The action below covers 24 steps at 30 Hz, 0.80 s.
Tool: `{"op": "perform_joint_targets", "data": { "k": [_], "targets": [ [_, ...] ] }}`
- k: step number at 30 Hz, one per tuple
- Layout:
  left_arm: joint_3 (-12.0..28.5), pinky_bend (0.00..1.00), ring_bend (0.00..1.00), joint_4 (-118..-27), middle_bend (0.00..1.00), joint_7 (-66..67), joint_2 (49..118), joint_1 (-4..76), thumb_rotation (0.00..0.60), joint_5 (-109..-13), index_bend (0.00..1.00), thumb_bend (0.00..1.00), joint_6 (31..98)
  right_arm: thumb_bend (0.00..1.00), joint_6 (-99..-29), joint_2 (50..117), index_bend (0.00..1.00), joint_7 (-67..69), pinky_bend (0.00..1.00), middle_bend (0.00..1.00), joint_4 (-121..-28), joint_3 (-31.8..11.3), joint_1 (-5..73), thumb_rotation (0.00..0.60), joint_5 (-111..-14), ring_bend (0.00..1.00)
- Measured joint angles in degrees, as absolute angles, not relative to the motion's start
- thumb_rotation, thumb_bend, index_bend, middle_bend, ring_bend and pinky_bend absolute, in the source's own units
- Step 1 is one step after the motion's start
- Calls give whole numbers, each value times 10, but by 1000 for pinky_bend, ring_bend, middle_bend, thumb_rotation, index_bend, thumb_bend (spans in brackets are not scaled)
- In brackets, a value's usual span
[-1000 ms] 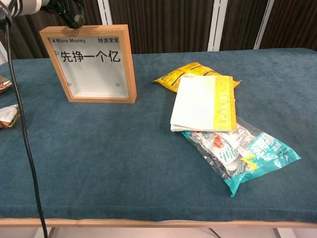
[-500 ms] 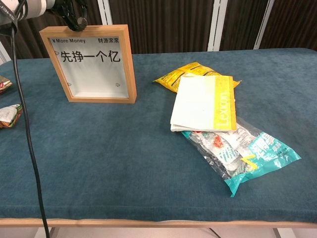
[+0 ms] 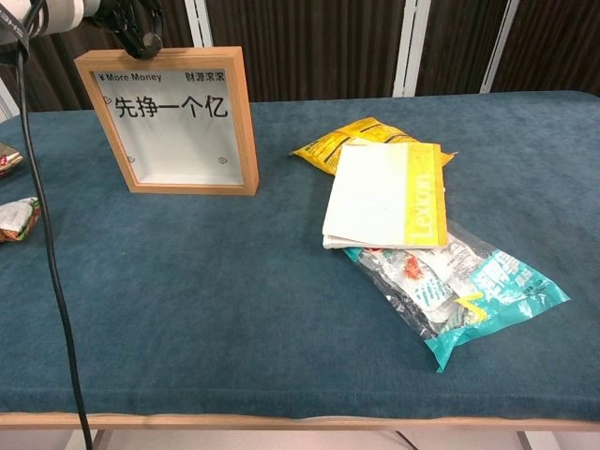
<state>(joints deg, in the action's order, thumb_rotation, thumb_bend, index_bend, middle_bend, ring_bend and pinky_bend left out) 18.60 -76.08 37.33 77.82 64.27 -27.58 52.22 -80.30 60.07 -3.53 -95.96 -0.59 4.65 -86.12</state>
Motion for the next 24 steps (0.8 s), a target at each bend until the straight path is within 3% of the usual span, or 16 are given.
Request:
{"op": "perform_joint_targets", "data": {
  "k": [24],
  "targets": [
    [174, 1000, 1000, -748, 1000, 373, 787, 651, 600, -279, 614, 606, 522, 170, -802, 600, 0, -35, 0, 0, -960, -7, 46, 600, -859, 0]
  ]
}}
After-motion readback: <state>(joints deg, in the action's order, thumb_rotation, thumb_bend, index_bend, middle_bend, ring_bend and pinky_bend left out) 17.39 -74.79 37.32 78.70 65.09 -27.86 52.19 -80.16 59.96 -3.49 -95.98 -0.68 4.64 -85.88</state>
